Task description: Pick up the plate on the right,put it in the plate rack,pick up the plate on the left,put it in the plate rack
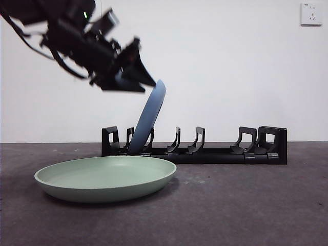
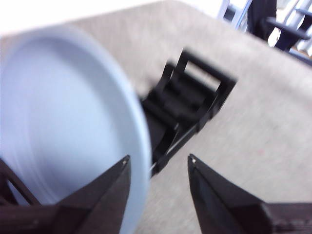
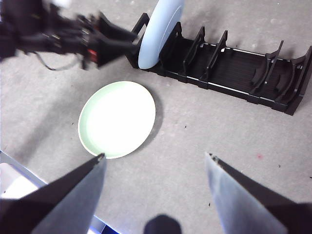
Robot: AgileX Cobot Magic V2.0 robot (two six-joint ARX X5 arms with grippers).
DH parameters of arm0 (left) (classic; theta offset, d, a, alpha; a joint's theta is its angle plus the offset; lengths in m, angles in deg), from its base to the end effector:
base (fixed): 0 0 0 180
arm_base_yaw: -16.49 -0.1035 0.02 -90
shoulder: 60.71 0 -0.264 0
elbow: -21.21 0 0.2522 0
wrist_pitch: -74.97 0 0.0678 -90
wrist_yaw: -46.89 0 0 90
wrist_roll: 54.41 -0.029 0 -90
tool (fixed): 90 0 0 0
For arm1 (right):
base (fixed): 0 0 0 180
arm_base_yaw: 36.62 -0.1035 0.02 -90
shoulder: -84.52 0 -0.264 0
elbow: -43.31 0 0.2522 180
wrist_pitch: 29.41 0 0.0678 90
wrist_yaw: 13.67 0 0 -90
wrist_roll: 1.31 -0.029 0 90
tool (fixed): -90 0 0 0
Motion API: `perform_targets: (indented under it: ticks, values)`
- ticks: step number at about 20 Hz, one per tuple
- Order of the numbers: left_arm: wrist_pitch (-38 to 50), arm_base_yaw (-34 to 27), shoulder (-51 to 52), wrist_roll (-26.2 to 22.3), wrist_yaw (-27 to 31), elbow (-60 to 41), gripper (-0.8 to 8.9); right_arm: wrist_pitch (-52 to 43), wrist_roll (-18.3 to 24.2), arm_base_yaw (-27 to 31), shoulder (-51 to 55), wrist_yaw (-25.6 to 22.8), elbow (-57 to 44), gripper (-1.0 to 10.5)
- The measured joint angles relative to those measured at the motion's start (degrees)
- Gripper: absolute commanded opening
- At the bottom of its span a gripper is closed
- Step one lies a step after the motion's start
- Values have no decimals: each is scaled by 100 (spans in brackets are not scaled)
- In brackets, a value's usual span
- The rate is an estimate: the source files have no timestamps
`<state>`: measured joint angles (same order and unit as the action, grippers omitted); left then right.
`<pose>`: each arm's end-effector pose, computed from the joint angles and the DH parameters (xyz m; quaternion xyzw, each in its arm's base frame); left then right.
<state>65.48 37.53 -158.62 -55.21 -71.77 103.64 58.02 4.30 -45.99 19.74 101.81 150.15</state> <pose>0.3533 -0.1508 0.2583 -0.0082 0.2128 -0.4118 0.8860 0.1566 0.0385 0.4444 0.0109 0.3679 0.2946 0.8819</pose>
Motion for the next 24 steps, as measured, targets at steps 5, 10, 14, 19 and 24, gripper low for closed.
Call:
perform_targets:
  ticks: [5, 10, 14, 19, 24]
  values:
    - [-820, 0, 1298, -2, -4, 0, 199, -11, 0, 0, -286, 2, 0, 346]
    - [-2144, 0, 3084, -439, -26, 0, 328, -284, -2, -111, -935, 461, 0, 346]
    - [-3436, 0, 4474, -1115, -26, 0, 386, -476, -2, -643, -1641, 459, 0, 346]
    - [-5095, 0, 5670, -2114, 173, 0, 537, -1060, -127, -1499, -2758, 70, 0, 347]
    - [-6057, 2, 6083, -2806, 581, 0, 537, -1502, -326, -2009, -3711, -337, 0, 347]
